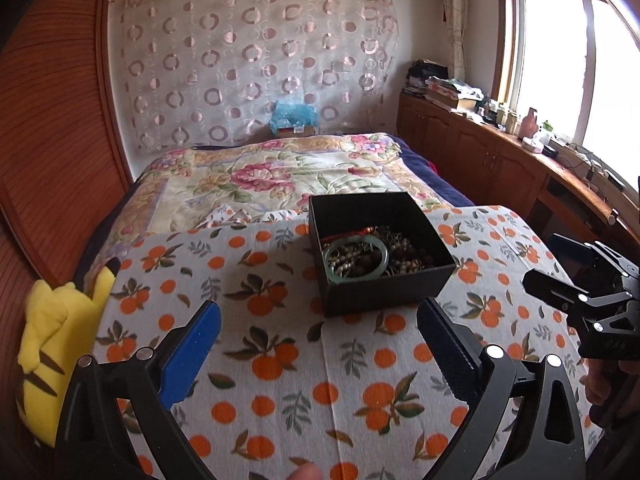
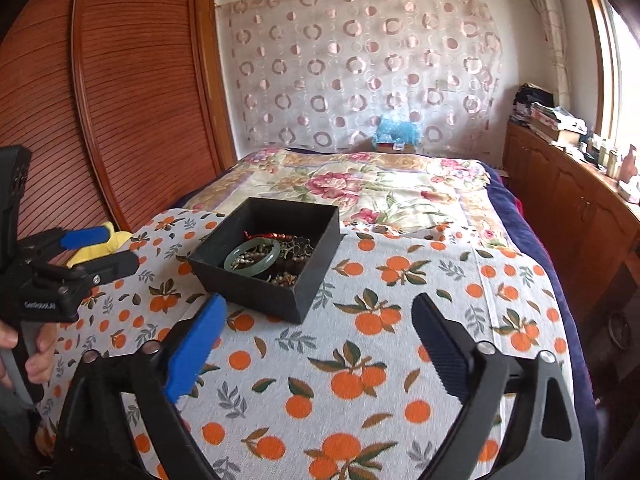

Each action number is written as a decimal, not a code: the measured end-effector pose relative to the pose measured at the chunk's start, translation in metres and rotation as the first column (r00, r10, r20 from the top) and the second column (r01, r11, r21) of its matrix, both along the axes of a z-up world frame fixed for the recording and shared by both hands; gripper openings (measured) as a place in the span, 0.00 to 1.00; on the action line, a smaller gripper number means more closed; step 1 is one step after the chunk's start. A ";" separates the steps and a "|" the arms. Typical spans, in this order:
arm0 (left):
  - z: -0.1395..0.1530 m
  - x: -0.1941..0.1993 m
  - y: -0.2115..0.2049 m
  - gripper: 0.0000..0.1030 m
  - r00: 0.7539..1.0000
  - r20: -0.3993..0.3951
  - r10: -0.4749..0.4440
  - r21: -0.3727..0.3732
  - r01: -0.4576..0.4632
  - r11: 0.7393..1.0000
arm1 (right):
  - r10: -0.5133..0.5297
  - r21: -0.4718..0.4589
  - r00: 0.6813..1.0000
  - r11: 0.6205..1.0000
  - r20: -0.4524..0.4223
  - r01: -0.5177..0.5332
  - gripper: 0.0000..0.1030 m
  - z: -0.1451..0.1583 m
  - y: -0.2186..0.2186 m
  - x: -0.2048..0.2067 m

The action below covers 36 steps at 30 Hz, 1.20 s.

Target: Organize jewelry

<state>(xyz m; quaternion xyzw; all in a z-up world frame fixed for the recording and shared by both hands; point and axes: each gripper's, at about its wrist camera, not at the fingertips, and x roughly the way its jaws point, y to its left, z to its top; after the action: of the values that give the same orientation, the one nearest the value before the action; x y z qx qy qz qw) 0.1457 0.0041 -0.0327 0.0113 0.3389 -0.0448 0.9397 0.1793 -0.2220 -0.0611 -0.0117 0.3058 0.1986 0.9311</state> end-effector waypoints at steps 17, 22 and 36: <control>0.033 -0.070 -0.005 0.92 0.990 0.133 0.035 -0.026 -0.032 0.999 | -0.095 0.040 0.984 0.995 0.154 0.089 0.97 0.035 -0.015 -0.074; 0.039 -0.080 -0.009 0.92 0.986 0.161 0.032 -0.018 -0.030 0.999 | -0.094 0.055 0.980 0.995 0.177 0.086 0.97 0.042 -0.015 -0.085; 0.041 -0.084 -0.007 0.92 0.984 0.174 0.039 -0.026 -0.035 0.999 | -0.097 0.057 0.980 0.994 0.176 0.088 0.97 0.045 -0.011 -0.091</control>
<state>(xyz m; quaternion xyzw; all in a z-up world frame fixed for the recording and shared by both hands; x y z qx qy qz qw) 0.0616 -0.0033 0.0086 -0.0019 0.2550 -0.0299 0.9665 0.0888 -0.2327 -0.0158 0.0078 0.2166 0.1607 0.9629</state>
